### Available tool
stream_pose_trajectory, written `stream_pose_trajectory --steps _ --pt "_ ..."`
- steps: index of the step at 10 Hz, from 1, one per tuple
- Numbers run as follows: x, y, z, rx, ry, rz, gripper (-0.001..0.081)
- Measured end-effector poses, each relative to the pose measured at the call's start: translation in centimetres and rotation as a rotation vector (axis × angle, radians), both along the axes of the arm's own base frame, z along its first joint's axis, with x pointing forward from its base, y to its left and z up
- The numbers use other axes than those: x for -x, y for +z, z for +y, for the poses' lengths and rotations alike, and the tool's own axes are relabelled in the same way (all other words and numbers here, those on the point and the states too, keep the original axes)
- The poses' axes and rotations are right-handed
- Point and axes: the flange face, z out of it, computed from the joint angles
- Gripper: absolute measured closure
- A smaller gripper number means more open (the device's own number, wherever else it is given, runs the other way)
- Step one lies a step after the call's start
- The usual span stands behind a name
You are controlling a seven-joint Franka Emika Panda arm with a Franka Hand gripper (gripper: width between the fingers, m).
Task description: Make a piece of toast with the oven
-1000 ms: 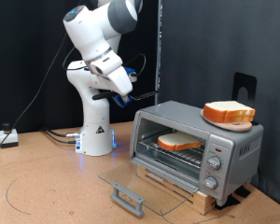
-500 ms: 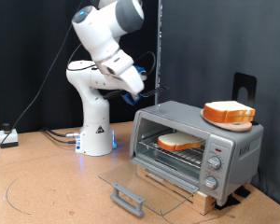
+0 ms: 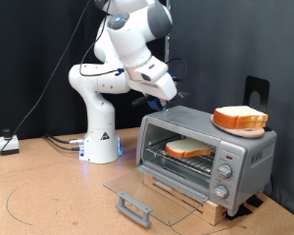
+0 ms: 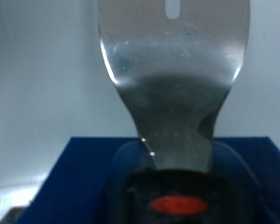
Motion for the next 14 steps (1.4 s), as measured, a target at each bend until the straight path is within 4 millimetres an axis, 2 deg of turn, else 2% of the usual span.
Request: stream_pose_trajectory --steps 3,7,9,11,12,13,14 --pt "1.4 -0.8 4.0 0.028 0.014 0.001 0.041" --pt "2.3 -3.5 9.2 0.084 -0.035 -0.034 0.041" --pt "2.2 -3.5 10.6 0.066 -0.043 -0.049 0.041" --pt "2.3 -3.7 11.0 0.068 -0.036 -0.044 0.0403" --pt "2.4 -3.8 11.0 0.068 -0.034 -0.041 0.0238" --pt "2.4 -3.8 11.0 0.066 -0.033 -0.038 0.0238" --pt "2.5 -3.7 11.0 0.057 -0.03 -0.031 0.0073"
